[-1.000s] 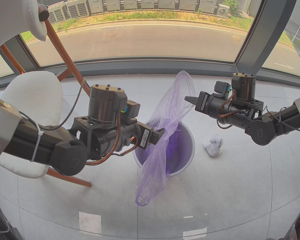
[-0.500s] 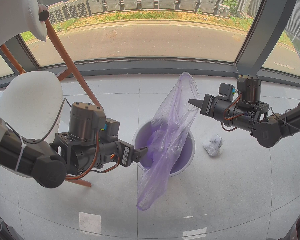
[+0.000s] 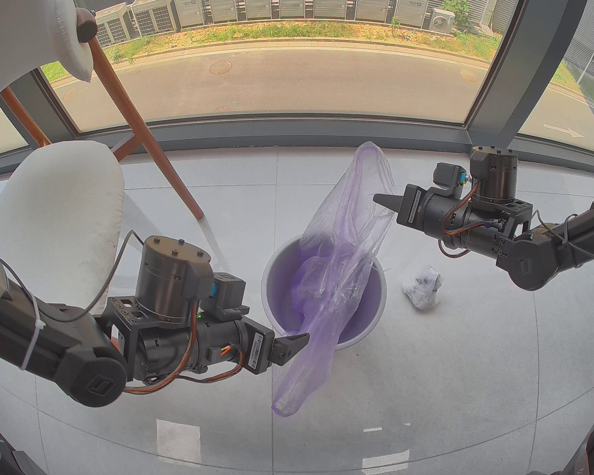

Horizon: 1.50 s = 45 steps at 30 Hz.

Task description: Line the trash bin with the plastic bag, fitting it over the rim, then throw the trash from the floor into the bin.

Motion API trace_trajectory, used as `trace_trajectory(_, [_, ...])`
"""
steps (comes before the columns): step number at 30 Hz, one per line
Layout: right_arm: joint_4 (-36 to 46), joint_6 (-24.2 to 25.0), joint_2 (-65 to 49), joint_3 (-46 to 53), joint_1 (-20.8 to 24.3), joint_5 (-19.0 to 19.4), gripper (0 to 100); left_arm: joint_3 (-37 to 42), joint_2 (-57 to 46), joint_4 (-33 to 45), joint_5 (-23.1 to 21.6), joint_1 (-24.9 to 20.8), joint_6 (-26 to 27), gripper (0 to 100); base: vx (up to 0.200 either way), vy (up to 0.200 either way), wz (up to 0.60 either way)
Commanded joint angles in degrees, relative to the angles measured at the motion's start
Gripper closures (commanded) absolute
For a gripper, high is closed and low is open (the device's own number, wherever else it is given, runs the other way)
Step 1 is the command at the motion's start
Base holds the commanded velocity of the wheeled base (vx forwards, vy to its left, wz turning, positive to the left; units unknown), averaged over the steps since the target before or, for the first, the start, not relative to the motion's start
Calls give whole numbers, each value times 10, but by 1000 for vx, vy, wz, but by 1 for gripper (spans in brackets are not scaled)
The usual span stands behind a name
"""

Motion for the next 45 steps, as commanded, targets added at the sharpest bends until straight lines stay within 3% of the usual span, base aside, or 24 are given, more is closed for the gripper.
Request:
trace_trajectory(1, [1, 0, -1, -6, 0, 0, 100, 2, 9, -3, 2, -1, 1, 0, 0, 0, 0])
trace_trajectory(17, [1, 0, -2, -5, 4, -1, 100, -38, 98, -21, 2, -21, 3, 0, 0, 0, 0])
trace_trajectory(23, [3, -3, -9, -4, 4, -2, 100, -109, 135, -26, 31, -8, -3, 0, 0, 0, 0])
trace_trajectory(27, [4, -15, -18, 6, 0, -1, 100, -115, 134, -26, 39, 1, -10, 0, 0, 0, 0])
trace_trajectory(28, [2, -19, -20, 14, -4, -1, 100, -109, 131, -25, 39, 2, -10, 100, 0, 0, 0])
trace_trajectory(34, [-2, -76, -22, 40, -25, 6, 100, -95, 115, -25, 35, 4, -13, 100, 0, 0, 0])
trace_trajectory(36, [-3, -115, -39, 69, -39, 37, 100, -94, 102, -26, 35, 4, -35, 100, 0, 0, 0])
trace_trajectory(40, [-3, -120, -70, 132, -40, 58, 100, -81, 57, -25, 38, 4, -79, 100, 0, 0, 0])
trace_trajectory(45, [-18, -120, -81, 185, -40, 71, 100, -71, 39, -26, 38, 21, -75, 100, 0, 0, 0])
